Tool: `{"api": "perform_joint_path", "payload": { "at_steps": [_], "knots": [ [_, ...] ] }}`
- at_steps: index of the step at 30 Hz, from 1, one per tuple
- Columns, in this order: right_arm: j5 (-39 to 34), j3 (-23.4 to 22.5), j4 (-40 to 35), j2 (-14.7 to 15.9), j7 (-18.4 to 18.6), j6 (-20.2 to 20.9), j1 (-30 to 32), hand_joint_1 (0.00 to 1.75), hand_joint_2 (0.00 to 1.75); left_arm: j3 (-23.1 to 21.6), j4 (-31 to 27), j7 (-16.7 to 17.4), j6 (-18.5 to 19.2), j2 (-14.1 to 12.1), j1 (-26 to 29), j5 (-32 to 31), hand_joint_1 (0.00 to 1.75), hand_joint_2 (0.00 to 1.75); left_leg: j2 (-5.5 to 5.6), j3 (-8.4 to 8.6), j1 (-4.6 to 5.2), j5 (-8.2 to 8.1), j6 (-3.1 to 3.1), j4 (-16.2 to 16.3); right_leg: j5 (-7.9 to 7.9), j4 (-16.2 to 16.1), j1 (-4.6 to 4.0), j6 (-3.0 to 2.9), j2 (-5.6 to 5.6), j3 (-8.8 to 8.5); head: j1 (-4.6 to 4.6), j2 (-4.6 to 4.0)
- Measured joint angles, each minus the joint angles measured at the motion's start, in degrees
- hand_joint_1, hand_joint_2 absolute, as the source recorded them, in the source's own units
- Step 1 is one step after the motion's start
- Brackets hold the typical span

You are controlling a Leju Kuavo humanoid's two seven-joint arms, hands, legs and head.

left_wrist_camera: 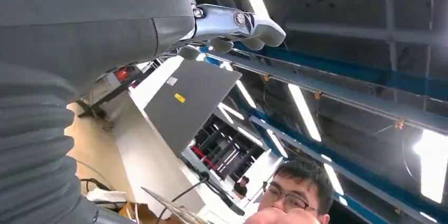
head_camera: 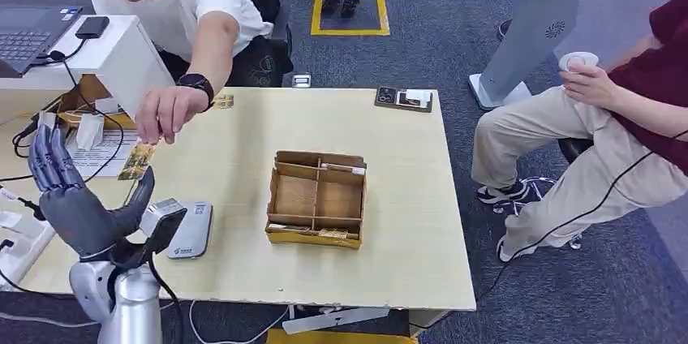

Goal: Pass the card to the sensor for recognition and then transmit it.

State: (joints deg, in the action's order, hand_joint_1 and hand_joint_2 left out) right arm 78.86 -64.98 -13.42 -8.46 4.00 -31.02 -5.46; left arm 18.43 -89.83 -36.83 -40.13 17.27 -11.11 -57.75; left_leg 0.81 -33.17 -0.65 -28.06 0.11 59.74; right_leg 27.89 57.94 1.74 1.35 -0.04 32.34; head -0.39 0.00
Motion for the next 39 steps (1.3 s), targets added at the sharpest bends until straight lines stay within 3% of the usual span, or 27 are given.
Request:
{"api": "perform_joint_path", "payload": {
  "at_steps": [1, 5, 16, 31, 39],
  "knots": [
    [0.0, 0.0, 0.0, 0.0, 0.0, 0.0, 0.0, 0.0, 1.75, 0.0, 0.1, 0.0, 0.0, 0.1, -0.2, 0.3, 1.75, 1.75, 0.0, 0.0, 0.0, 0.0, 0.0, 0.0, 0.0, 0.0, 0.0, 0.0, 0.0, 0.0, 0.0, 0.0],
    [-1.3, 0.3, 0.0, 0.1, 0.0, 0.0, 0.0, 0.0, 1.75, 0.0, 0.4, 2.2, 0.0, 0.2, -0.8, 0.3, 1.75, 1.75, 0.0, 0.01, 0.0, 0.0, 0.0, 0.0, -0.01, 0.0, 0.0, -0.01, 0.03, 0.03, 0.0, 0.02],
    [-1.7, 1.4, 0.0, 0.1, 0.0, 0.0, 0.0, 0.0, 1.75, 0.0, 1.3, -1.8, 0.0, 0.3, -1.1, 0.2, 1.75, 1.75, -0.01, -0.01, 0.0, 0.0, 0.0, 0.0, 0.0, 0.0, 0.0, -0.01, 0.05, 0.05, 0.0, 0.0],
    [-1.7, 1.5, 0.0, 0.1, 0.0, 0.0, -0.1, 0.0, 1.75, -0.2, 1.4, -2.0, 0.0, 0.4, -1.1, -0.3, 1.75, 1.75, -0.01, -0.01, 0.0, 0.0, 0.0, 0.0, 0.0, 0.0, 0.0, -0.01, 0.05, 0.05, 0.0, 0.0],
    [-2.2, 1.5, 0.0, 0.1, -0.6, 0.0, -0.1, 0.0, 1.75, -0.3, 1.4, 0.9, 0.0, 0.4, -1.1, -2.5, 1.75, 1.75, 0.0, -0.02, 0.0, 0.0, 0.0, 0.0, -0.01, 0.0, 0.0, -0.01, 0.04, 0.04, 0.0, 0.0]
  ]
}}
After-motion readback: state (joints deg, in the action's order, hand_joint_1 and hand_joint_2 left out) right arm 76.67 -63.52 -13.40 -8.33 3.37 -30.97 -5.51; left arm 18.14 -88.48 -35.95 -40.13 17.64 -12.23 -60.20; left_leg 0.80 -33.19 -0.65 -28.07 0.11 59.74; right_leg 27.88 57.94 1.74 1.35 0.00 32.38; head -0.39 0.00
